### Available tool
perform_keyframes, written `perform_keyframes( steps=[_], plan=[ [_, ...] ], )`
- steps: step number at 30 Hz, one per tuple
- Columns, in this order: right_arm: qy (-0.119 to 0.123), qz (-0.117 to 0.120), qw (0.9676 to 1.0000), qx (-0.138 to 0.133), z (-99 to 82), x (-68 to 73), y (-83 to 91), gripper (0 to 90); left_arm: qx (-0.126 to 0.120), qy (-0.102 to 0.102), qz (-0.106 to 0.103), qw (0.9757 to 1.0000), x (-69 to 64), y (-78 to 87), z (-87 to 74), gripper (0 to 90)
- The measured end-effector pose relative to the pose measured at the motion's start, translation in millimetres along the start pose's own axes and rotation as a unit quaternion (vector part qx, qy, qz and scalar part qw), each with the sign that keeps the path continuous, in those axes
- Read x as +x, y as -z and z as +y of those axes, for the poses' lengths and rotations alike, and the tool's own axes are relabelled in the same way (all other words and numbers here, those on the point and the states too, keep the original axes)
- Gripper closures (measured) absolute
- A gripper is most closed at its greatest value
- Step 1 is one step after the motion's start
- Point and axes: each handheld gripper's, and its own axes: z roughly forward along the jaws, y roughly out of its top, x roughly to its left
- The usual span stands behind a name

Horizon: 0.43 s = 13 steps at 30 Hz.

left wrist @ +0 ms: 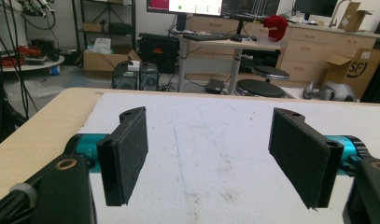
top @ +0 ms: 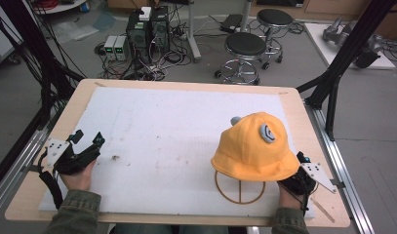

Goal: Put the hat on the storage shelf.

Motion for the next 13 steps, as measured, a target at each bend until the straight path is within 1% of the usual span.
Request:
perform_keyframes(
  steps=[7, 10, 13],
  plan=[
    [0.001, 0.001, 1.0000, 0.006, -0.7, -1.0, -0.6, 6.5, 0.001, 0.003, -0.003, 1.0000, -0.1, -0.2, -0.7, 28.7],
    [-0.004, 0.000, 1.0000, 0.005, -0.7, -0.9, -0.9, 6.5, 0.001, 0.003, -0.003, 1.0000, -0.3, 0.0, -0.5, 28.7],
    [-0.002, 0.000, 1.0000, 0.005, -0.9, -1.3, -1.4, 6.5, 0.001, 0.004, -0.003, 1.0000, -0.3, 0.1, -0.6, 28.7]
  ],
)
